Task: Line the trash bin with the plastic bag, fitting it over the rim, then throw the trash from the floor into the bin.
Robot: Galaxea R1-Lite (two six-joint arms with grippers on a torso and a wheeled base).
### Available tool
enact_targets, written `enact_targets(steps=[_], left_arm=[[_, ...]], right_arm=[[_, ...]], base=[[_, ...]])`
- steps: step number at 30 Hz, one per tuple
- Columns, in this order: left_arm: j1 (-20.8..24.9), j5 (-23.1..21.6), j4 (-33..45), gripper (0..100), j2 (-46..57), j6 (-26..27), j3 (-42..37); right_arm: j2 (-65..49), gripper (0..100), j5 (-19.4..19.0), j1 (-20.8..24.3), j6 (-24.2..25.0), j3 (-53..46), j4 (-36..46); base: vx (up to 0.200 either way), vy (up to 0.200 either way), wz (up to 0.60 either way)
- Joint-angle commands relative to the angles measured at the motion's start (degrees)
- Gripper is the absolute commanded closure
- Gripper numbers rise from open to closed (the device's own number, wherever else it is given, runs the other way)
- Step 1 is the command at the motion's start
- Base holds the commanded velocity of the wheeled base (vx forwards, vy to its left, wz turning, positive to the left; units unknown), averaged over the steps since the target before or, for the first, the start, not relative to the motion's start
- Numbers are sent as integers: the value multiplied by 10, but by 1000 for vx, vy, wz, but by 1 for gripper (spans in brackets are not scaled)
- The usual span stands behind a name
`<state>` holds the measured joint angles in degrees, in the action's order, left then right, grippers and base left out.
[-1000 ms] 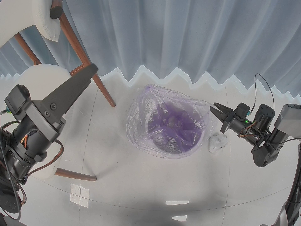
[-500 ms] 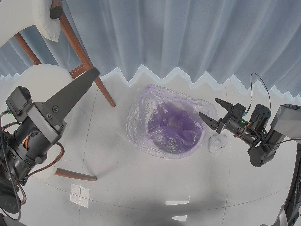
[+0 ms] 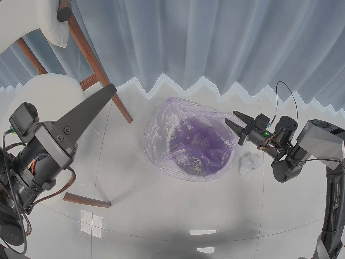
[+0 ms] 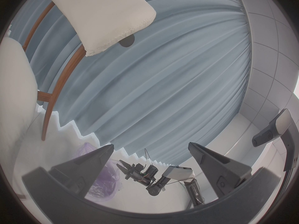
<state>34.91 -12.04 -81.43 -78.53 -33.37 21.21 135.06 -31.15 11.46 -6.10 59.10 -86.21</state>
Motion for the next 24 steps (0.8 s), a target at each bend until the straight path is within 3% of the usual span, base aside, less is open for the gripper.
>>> enact_targets(steps=[1,2,6,7,9,18,24], left_arm=[[0,0,0,0,-4,0,-2],[0,0,0,0,-4,0,-2],[0,-1,0,0,-4,0,-3],[0,-1,0,0,-4,0,-3],[0,0,0,0,-4,0,-3],[1,-1,0,0,-5,0,-8],[2,-1,0,0,-5,0,-8]], right_arm=[[22,100,-8,1,16,30,3],[21,100,-8,0,18,30,3],[17,100,-5,-6,120,66,17],[17,100,-4,-6,124,67,17],[18,100,17,-21,180,102,46],[32,100,58,-45,317,218,202],[82,100,95,-46,347,301,275]], base=[[0,0,0],[0,0,0],[0,0,0],[0,0,0],[0,0,0],[0,0,0],[0,0,0]])
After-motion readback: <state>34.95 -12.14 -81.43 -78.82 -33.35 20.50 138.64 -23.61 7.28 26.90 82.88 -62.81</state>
